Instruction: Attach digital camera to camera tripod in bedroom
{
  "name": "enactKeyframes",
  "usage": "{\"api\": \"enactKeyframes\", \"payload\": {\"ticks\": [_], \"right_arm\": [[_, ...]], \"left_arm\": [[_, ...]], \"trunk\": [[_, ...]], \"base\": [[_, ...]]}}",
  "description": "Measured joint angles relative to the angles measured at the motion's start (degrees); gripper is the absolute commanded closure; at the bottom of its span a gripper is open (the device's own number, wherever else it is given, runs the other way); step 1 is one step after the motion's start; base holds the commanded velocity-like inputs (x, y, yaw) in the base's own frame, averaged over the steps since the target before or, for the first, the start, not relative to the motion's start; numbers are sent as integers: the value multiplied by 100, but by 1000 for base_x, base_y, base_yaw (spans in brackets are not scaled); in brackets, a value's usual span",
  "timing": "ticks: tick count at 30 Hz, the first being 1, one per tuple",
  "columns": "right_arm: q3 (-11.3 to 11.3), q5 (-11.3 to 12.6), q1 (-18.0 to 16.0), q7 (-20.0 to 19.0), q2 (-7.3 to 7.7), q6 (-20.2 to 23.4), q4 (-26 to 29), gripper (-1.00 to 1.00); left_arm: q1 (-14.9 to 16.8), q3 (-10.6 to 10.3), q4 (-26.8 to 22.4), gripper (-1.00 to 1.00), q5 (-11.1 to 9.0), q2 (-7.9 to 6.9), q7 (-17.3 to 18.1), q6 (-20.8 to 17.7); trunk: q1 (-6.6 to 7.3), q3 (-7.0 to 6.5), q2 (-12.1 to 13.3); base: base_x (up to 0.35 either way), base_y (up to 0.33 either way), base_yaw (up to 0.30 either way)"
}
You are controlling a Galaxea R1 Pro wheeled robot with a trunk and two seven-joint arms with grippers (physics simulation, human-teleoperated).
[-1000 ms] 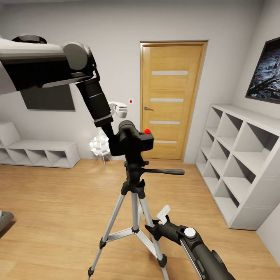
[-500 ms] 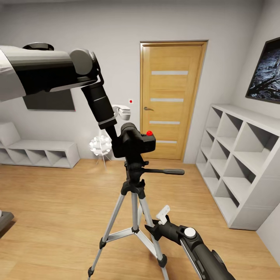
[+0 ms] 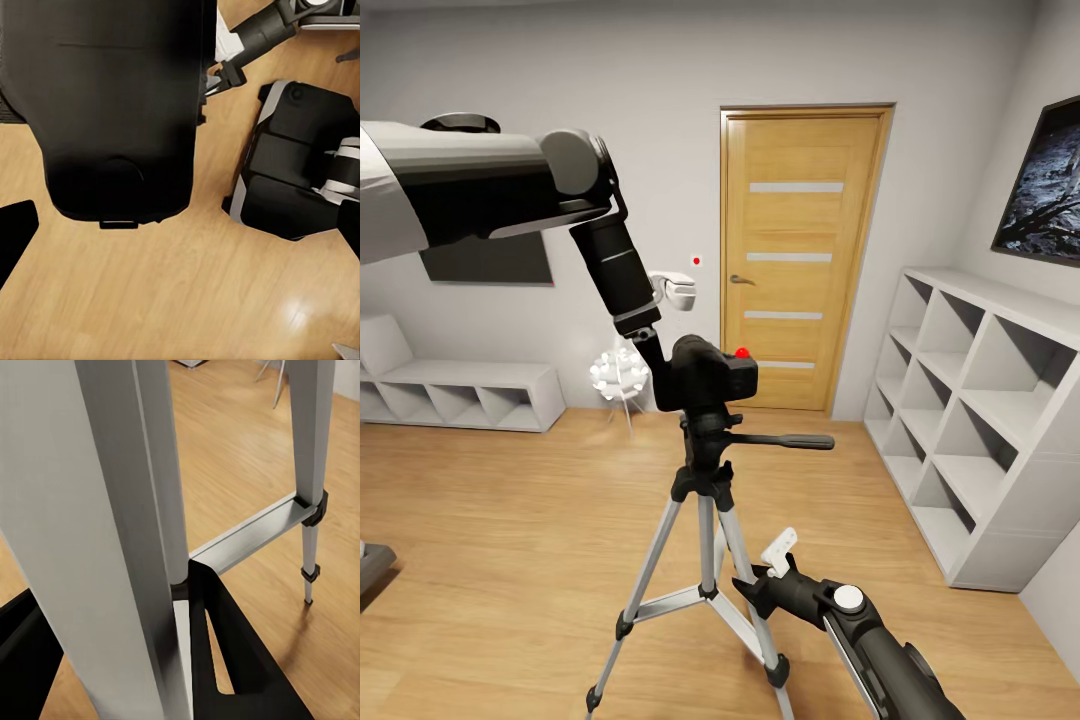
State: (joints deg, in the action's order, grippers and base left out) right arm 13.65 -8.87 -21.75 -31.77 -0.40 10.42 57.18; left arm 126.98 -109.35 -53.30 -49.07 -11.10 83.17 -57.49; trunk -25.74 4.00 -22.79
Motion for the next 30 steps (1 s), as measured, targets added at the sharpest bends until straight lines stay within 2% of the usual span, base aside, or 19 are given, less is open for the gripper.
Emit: {"api": "enactKeyframes", "payload": {"ticks": [10, 12, 14, 18, 22, 23, 26, 30], "right_arm": [[0, 5, 0, 4, 0, -1, -4, 100], [0, 6, 0, 6, 0, 0, -4, 100], [0, 8, 0, 8, 0, 3, -4, 100], [0, 3, 0, 3, 0, 1, -2, 100], [-1, 3, 1, 3, 0, 0, -2, 100], [0, 1, 1, 1, 0, -1, -1, 100], [-1, -1, 1, 1, 0, -1, -1, 100], [-1, -1, 2, 0, 0, -1, 0, 100]], "left_arm": [[2, 9, -6, -100, -4, -50, 0, 0], [11, 20, -24, -100, -8, -129, 3, -2], [19, 62, -41, -100, -10, -268, 7, -9], [27, 314, -138, -100, 3, -682, -11, -27], [18, 610, -375, -100, 33, -1262, -182, -36], [18, 613, -378, -100, 31, -1269, -184, -37], [8, 804, -652, -100, 24, -1750, -529, -52], [-2, 1097, -1169, -100, 17, -2462, -1182, -80]], "trunk": [[0, 0, 0], [0, 0, 0], [0, 0, 0], [0, 0, 0], [0, 0, 0], [0, 0, 0], [0, 0, 0], [0, 0, -1]], "base": [[0, 0, 0], [0, 0, 0], [0, 0, 0], [0, 0, 0], [0, 0, 0], [0, 0, 0], [0, 0, 0], [0, 0, 0]]}}
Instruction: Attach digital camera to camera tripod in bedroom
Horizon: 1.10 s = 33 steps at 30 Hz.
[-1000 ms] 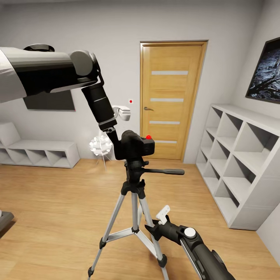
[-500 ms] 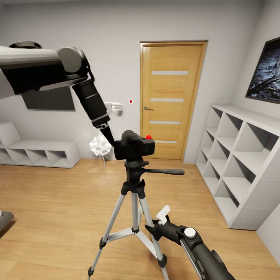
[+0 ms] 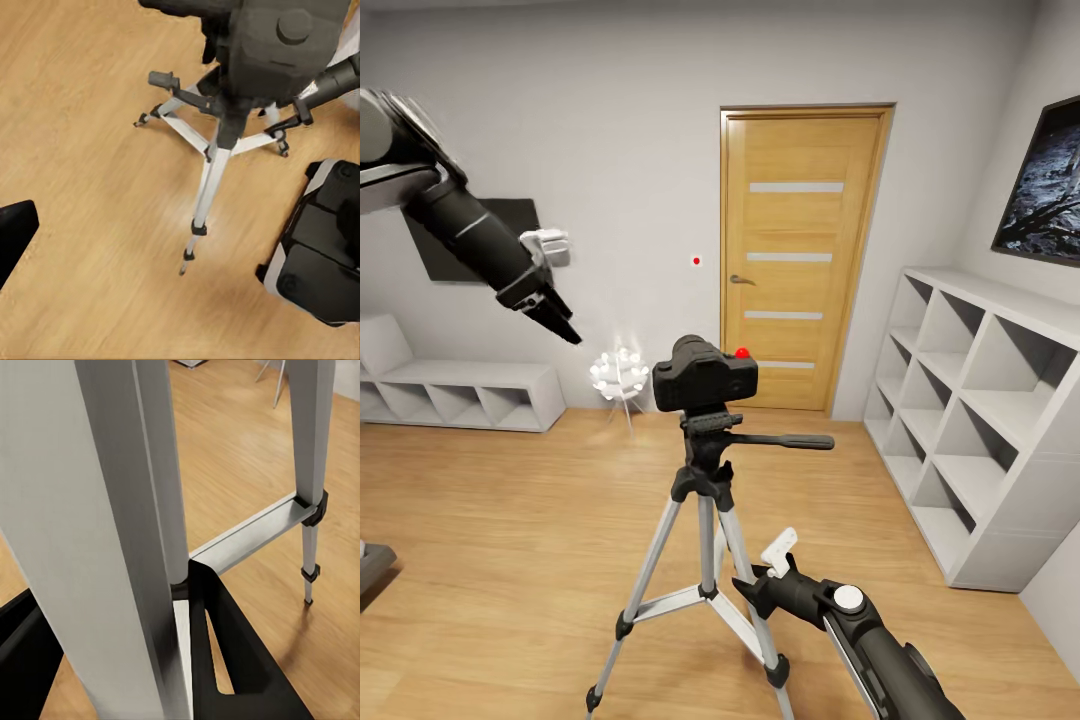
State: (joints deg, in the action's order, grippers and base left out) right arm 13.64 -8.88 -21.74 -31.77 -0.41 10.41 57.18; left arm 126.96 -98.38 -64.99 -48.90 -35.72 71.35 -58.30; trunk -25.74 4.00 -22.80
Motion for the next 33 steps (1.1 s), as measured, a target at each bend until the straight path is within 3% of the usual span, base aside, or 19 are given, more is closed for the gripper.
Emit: {"api": "enactKeyframes", "payload": {"ticks": [1, 2, 3, 4, 5, 9, 11, 14, 19, 25, 28, 29, 33], "right_arm": [[0, 2, 1, 3, 0, 0, -1, 100], [0, -5, 0, -8, -1, -1, 3, 100], [-1, 8, 1, 10, 0, 1, -3, -100], [6, -221, 1, 432, -1, -6, 5, -100], [1, -240, 1, 471, 2, -12, 5, -100], [1, -233, 1, 461, 7, -12, 6, -100], [0, -228, 3, 457, 8, -11, 9, -100], [0, -230, 2, 454, 10, -9, 18, -100], [0, -229, 7, 452, 14, -9, 47, -100], [-3, -231, 19, 458, 13, -14, 60, -100], [-9, -233, 26, 463, 14, -18, 67, -100], [-9, -237, 26, 464, 14, -19, 67, -100], [-21, -233, 30, 472, 12, -24, 78, -100]], "left_arm": [[-8, 155, -308, -100, 0, -343, -410, -10], [-7, 163, -319, -100, -12, -367, -424, -16], [-20, 291, -712, -100, -17, -710, -872, -25], [-26, 352, -956, -100, -50, -911, -1107, -36], [-48, 438, -1439, -100, -167, -1279, -1530, -44], [-273, 534, -2139, -100, -688, -2110, -2243, 28], [-507, 564, -2315, -100, -996, -2424, -2453, 155], [-910, 590, -2464, -100, -1455, -2765, -2641, 440], [-1724, 597, -2536, -100, -1971, -3078, -2856, 753], [-2548, 602, -2521, -100, -2187, -3265, -3119, 898], [-3019, 609, -2514, -100, -2394, -3386, -3272, 1060], [-3016, 610, -2514, -100, -2403, -3387, -3274, 1061], [-3524, 611, -2444, -100, -2983, -3520, -3413, 1462]], "trunk": [[0, 0, 0], [0, 0, 1], [0, 0, 0], [0, 0, -2], [0, 1, 0], [-1, 1, 1], [-1, 1, 1], [-1, 1, 1], [-1, 1, 2], [-1, 1, 2], [-1, 1, 2], [-1, 0, 2], [0, 1, 2]], "base": [[0, 0, 0], [0, 0, 0], [0, 0, 0], [0, 0, 0], [0, 0, 0], [0, 0, 0], [0, 0, 0], [0, 0, 0], [0, 0, 0], [0, 0, 0], [0, 0, 0], [0, 0, 0], [0, 0, 0]]}}
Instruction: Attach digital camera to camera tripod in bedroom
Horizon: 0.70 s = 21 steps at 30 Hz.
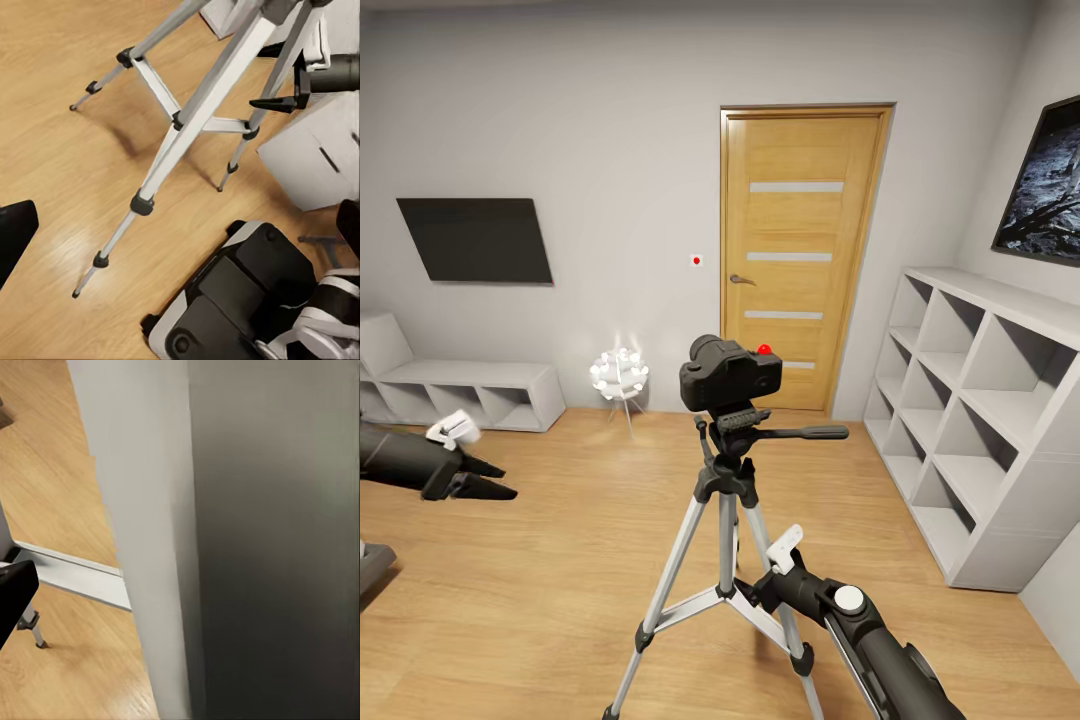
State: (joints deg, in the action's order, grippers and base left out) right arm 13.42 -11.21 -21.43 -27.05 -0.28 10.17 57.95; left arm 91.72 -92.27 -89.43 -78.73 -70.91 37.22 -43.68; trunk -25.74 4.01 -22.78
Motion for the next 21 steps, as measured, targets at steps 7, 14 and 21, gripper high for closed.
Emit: {"api": "enactKeyframes", "payload": {"ticks": [7, 14, 21], "right_arm": [[0, -4, 2, 20, 3, 4, 17, -100], [-13, 1, 2, 19, 36, -3, 65, -100], [-17, 0, 3, 19, 41, -4, 71, -100]], "left_arm": [[-934, -22, 396, -100, -1313, -133, -150, 1323], [-1854, -25, 605, -100, -1819, -83, -1262, 2384], [-2410, -35, 620, -100, -2655, -20, -1630, 3070]], "trunk": [[0, 0, 0], [0, 0, 0], [0, 0, 0]], "base": [[0, 0, 0], [0, 0, 0], [0, 0, 0]]}}
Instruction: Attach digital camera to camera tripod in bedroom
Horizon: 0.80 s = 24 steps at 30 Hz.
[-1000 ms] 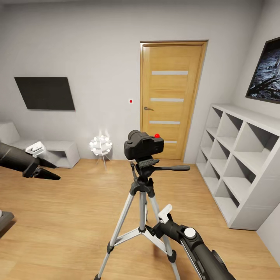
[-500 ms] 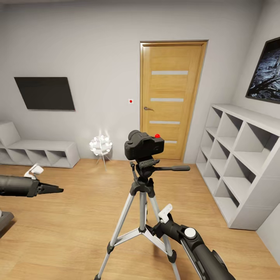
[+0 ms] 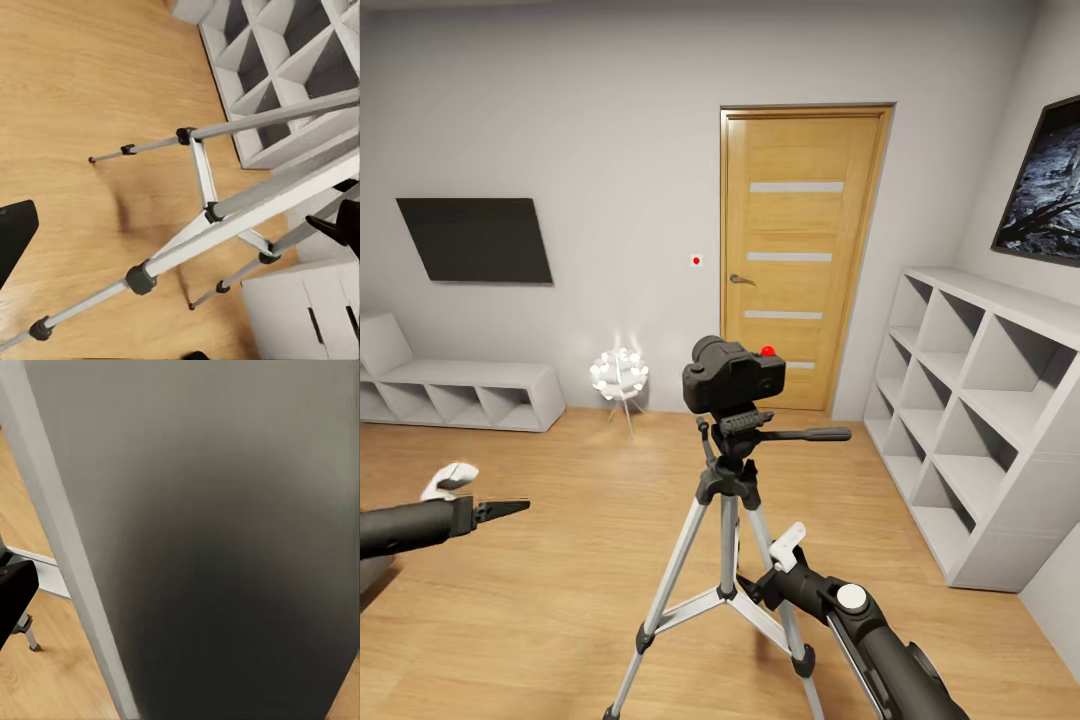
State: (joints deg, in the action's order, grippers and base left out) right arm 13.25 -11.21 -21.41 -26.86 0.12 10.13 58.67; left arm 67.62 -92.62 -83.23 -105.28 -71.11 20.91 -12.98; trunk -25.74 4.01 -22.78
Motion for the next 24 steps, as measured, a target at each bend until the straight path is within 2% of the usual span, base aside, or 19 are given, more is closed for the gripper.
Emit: {"api": "enactKeyframes", "payload": {"ticks": [3, 4, 6, 9, 11, 12, 13, 14, 17, 21, 24], "right_arm": [[-4, 0, 0, 3, 0, 1, 1, -100], [-7, 3, 0, 5, 2, 1, 3, -100], [-9, -3, 0, 6, 1, 0, 6, -100], [-12, 3, 0, 8, -2, 0, 13, -100], [-12, 2, 0, 7, -7, 2, 15, -100], [-12, 2, 0, 7, -10, 4, 16, -100], [-8, 4, 0, 6, -13, 5, 18, -100], [-5, 10, 0, -1, -11, 7, 24, -100], [-7, 4, 0, -5, -6, 4, 27, -100], [-13, 4, 3, -8, 0, -67, 73, -100], [-14, 0, 7, -9, 1, -117, 85, -100]], "left_arm": [[-294, 0, 11, -100, -180, 38, -103, 130], [-492, 2, 28, -100, -248, 73, -153, 256], [-578, 4, 46, -100, -285, 115, -181, 355], [-922, 4, 151, -100, -421, 277, -350, 743], [-1192, 5, 260, -100, -655, 406, -553, 1022], [-1329, 9, 336, -100, -796, 491, -668, 1138], [-1588, 30, 552, -100, -1064, 688, -855, 1296], [-1870, 39, 933, -100, -1359, 976, -1026, 1436], [-2065, 38, 1204, -100, -1537, 1268, -1159, 1522], [-2303, 49, 1513, -100, -1648, 1676, -1269, 1605], [-2348, 51, 1601, -100, -1667, 1766, -1287, 1621]], "trunk": [[0, 0, 0], [0, 0, 0], [0, 0, 0], [0, 0, 0], [0, 0, 0], [0, 0, 1], [-1, 1, 1], [-1, 2, 2], [0, 0, 1], [0, 0, 1], [0, 0, 0]], "base": [[0, 0, 0], [0, 0, 0], [0, 0, 0], [0, 0, 0], [0, 0, 0], [0, 0, 0], [0, 0, 0], [0, 0, 0], [0, 0, 0], [0, 0, 0], [0, 0, 0]]}}
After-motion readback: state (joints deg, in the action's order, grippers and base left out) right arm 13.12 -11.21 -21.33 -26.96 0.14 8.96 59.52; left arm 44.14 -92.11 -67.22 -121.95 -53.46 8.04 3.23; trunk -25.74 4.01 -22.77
